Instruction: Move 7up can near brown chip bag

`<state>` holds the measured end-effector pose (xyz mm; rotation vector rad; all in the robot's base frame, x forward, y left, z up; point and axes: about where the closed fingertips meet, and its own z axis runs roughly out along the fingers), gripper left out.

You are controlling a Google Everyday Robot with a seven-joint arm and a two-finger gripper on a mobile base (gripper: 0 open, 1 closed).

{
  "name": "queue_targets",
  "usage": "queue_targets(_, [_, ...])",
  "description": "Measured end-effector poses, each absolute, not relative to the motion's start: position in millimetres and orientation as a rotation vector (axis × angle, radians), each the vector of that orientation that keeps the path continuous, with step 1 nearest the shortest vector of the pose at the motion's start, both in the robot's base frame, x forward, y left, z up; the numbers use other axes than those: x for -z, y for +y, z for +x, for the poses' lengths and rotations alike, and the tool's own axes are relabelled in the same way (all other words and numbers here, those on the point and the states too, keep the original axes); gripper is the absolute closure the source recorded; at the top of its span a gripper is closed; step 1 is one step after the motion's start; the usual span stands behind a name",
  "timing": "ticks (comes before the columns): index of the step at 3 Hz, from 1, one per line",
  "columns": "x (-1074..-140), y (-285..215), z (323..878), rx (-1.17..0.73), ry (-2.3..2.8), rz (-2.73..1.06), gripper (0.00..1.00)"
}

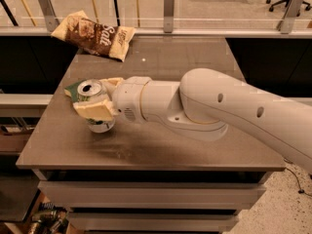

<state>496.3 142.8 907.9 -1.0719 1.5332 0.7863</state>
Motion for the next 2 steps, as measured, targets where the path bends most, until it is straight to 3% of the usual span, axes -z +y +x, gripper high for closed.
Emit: queue_targets(2, [-940, 107, 520, -0.714, 1.522, -1.046, 1.00])
